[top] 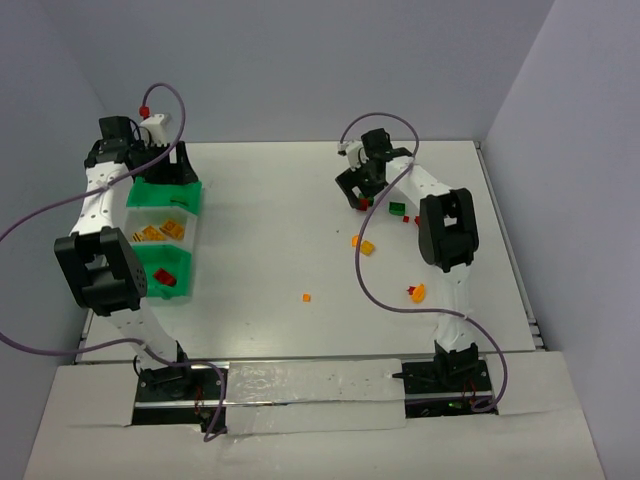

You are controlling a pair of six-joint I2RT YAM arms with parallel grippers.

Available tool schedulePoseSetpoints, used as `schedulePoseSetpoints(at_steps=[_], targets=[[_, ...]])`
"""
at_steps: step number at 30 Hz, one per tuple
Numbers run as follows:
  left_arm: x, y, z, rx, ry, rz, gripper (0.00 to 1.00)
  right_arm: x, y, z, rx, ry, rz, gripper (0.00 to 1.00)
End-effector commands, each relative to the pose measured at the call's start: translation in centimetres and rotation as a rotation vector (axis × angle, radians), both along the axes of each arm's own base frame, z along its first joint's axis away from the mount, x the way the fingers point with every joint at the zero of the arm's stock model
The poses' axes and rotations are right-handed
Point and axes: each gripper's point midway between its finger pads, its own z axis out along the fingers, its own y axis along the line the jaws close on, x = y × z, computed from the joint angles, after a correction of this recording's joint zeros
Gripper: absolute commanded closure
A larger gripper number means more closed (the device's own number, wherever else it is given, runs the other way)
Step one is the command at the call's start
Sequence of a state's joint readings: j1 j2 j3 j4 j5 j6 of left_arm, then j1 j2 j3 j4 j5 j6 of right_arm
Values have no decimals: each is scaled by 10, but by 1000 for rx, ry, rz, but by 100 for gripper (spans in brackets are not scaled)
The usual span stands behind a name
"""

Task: Sort the legos into containers by color

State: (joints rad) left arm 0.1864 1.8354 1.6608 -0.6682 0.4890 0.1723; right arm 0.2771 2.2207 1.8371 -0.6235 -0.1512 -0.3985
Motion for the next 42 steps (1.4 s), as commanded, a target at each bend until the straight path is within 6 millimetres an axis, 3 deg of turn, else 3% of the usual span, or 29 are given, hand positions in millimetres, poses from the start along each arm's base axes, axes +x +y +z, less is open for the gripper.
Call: schedulePoseSetpoints(at_steps=[1, 7, 14, 29, 42], targets=[[-14, -16, 22, -64, -41, -78, 14, 14, 10, 6, 12, -33, 118, 1], [-19, -20, 27, -77, -44, -90, 14, 14, 11, -4, 14, -1, 185, 7], [-23, -26, 33, -105, -56, -111, 14, 13, -2, -13, 21, 34, 209, 23], [-22, -29, 32, -128, -44, -116, 13, 9, -3, -9, 28, 67, 293, 25], [-20, -32, 35, -147, -42, -127, 14, 0, -7, -8, -5, 111, 338, 39]])
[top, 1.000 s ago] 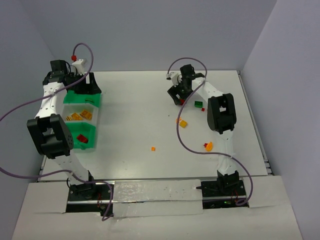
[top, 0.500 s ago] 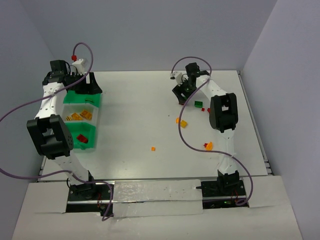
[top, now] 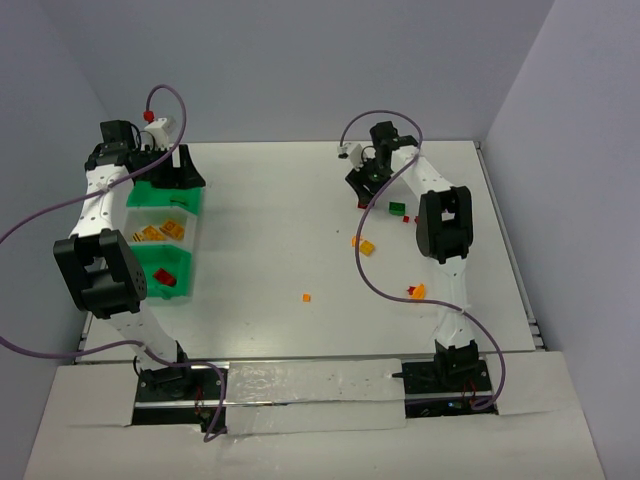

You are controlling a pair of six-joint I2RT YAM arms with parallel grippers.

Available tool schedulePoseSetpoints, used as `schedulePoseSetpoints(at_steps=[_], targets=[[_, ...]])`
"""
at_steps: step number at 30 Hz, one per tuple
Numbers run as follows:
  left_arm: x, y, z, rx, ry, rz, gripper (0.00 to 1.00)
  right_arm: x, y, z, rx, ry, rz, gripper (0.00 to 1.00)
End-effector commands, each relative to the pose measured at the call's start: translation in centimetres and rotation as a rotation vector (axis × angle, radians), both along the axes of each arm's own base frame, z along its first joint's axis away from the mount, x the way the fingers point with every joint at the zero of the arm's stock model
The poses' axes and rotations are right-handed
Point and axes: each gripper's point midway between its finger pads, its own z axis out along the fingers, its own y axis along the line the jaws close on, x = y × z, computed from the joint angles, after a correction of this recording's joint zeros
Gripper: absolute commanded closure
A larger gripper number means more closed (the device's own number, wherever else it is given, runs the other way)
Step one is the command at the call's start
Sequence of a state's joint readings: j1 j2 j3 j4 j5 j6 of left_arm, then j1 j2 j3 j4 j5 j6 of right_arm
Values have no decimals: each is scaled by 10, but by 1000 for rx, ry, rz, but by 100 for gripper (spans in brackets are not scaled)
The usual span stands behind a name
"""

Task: Sort the legos into containers by color

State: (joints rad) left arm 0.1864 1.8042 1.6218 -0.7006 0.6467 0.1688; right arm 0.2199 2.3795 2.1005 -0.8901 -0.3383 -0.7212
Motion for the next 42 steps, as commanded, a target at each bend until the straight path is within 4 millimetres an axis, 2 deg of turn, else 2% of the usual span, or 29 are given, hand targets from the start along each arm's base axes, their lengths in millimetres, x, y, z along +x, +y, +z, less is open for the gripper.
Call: schedulePoseSetpoints(at_steps=[1, 4, 9, 15, 24, 31, 38, 42], targets=[[-1, -5, 29, -26, -63, -23, 14, -5, 0, 3, -7, 17, 30, 41], [-2, -7, 33, -37, -73, -23, 14, -7, 2, 7, 8, 16, 33, 45], [-3, -7, 40, -41, -103, -9, 14, -7, 2, 6, -16, 15, 31, 40], [-5, -8, 41, -37, -99, -15, 14, -7, -2, -4, -41, 32, 27, 41], [-7, -10, 41, -52, -99, -16, 12, -9, -2, -7, -51, 38, 25, 41], [-14, -19, 41, -85, -92, -23, 10, -11, 3, -3, -38, 26, 29, 52], [-30, -35, 44, -178, -80, -28, 10, -23, 22, 32, 47, -16, 40, 55], [-45, -57, 49, -276, -54, -27, 10, -40, 48, 65, 147, -31, 48, 55]])
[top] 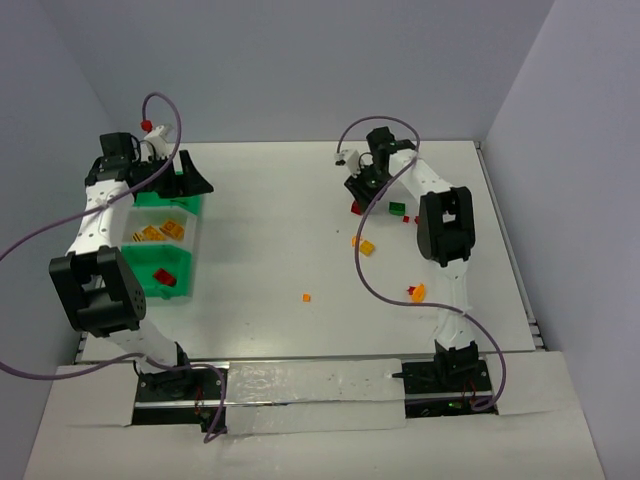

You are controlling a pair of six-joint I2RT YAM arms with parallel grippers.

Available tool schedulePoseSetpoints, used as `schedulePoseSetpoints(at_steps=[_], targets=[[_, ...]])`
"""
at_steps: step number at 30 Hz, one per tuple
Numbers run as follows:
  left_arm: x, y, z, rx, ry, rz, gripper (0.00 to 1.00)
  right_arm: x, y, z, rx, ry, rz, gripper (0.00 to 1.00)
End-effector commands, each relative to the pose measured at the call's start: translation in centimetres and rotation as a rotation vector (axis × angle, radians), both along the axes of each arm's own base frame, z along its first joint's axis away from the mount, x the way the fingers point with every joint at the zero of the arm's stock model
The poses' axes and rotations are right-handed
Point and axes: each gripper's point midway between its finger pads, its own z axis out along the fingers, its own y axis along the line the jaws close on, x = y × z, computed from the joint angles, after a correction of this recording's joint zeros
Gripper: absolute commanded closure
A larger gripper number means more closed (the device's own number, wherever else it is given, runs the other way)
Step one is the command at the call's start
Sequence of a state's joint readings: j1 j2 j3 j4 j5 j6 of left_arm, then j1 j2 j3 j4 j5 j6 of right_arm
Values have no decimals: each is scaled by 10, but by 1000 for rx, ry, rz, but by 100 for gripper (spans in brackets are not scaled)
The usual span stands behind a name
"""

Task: Sort the legos into containers by color

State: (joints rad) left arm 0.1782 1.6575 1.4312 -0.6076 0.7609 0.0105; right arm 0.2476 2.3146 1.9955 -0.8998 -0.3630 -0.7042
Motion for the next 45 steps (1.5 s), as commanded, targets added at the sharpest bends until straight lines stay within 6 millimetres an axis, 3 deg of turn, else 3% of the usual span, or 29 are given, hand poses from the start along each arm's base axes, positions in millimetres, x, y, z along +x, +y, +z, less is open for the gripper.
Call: schedulePoseSetpoints(at_steps=[1, 6, 11, 17, 28, 39, 45], targets=[[-14, -34, 41, -129, -87, -33, 9, -17, 47, 79, 172, -102, 31, 55], [-32, -73, 51, -249, -62, -79, 9, -57, 99, 134, 301, -159, 100, 55], [-45, -101, 35, -357, 49, -95, 9, -103, 152, 157, 363, -148, 175, 55], [-59, -136, 27, -418, 126, -164, 10, -134, 188, 182, 391, -182, 214, 55], [-80, -168, 19, -466, 207, -253, 17, -142, 201, 185, 364, -218, 204, 55], [-89, -182, 11, -476, 248, -287, 22, -145, 206, 191, 379, -225, 210, 55], [-91, -187, 9, -490, 271, -298, 31, -147, 207, 193, 380, -231, 214, 55]])
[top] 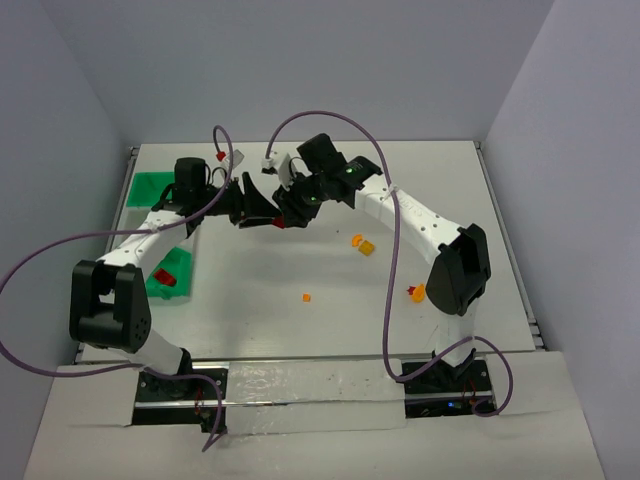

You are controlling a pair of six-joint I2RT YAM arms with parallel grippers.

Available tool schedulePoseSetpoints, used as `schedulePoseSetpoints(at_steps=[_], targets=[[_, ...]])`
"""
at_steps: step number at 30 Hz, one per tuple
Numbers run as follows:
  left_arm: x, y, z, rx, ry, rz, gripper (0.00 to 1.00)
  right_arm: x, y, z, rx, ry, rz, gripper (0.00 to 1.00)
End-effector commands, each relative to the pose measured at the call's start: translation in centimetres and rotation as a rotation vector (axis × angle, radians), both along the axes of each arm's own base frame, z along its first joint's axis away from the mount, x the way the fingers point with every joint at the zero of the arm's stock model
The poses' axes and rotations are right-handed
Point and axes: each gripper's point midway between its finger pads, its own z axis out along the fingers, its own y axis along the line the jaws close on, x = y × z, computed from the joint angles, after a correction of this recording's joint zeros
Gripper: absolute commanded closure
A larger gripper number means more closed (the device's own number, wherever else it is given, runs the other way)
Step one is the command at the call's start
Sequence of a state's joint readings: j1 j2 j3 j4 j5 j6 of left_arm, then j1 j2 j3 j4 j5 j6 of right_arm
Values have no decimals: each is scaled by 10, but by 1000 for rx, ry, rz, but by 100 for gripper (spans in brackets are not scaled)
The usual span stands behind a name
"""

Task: Sort the legos into containers by color

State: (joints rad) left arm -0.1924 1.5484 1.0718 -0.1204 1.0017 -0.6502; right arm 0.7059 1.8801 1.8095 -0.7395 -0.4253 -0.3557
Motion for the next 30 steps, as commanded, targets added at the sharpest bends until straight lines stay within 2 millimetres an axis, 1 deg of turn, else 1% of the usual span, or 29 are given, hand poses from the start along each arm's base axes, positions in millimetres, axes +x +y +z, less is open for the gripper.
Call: schedulePoseSetpoints(at_steps=[1, 6, 8, 9, 13, 15, 16, 17, 18, 19, 20, 21, 22, 24, 25, 26, 27, 28, 29, 30], targets=[[-2, -8, 4, -31, -11, -30, 34, -1, 7, 33, 65, -79, 2, 55], [-3, -8, 0, -41, 7, -32, 47, -3, 9, 37, 70, -86, 6, 55], [-4, -8, -1, -42, 12, -33, 50, -3, 9, 37, 70, -88, 6, 55], [-4, -8, -1, -44, 13, -34, 53, -3, 9, 37, 71, -88, 6, 55], [-5, -8, -2, -45, 12, -37, 68, -5, 10, 39, 75, -89, 10, 55], [-6, -8, -2, -46, 11, -39, 80, -6, 10, 39, 76, -86, 13, 53], [-7, -8, -3, -45, 10, -42, 86, -7, 10, 40, 77, -82, 13, 45], [-7, -8, -3, -43, 9, -45, 93, -8, 10, 41, 78, -78, 12, 34], [-8, -8, -4, -36, 4, -48, 98, -10, 10, 40, 76, -70, 14, 26], [-8, -7, -4, -23, -11, -55, 100, -11, 9, 40, 76, -62, 15, 22], [-7, -4, -3, 5, -63, -68, 100, -14, 6, 41, 76, -45, 13, 5], [-10, -3, -7, 13, -33, -73, 100, -18, 5, 43, 82, -33, 20, 0], [-9, 0, -6, 49, -104, -110, 100, -22, 0, 43, 94, -6, 31, 0], [-13, 6, -11, 83, -138, -161, 100, -31, -9, 54, 139, 46, 42, 0], [-22, 8, -14, 91, -112, -190, 100, -39, -9, 59, 174, 86, 71, 0], [-20, 9, -11, 94, -174, -214, 100, -35, -17, 60, 177, 93, 46, 0], [-29, 11, -12, 95, -210, -264, 100, -40, -23, 68, 221, 144, 64, 0], [-34, 12, -9, 96, -261, -293, 100, -44, -26, 71, 244, 171, 77, 0], [-39, 13, -7, 95, -310, -319, 100, -48, -28, 74, 265, 196, 90, 0], [-44, 13, -3, 89, -341, -333, 100, -52, -31, 72, 269, 214, 100, 0]])
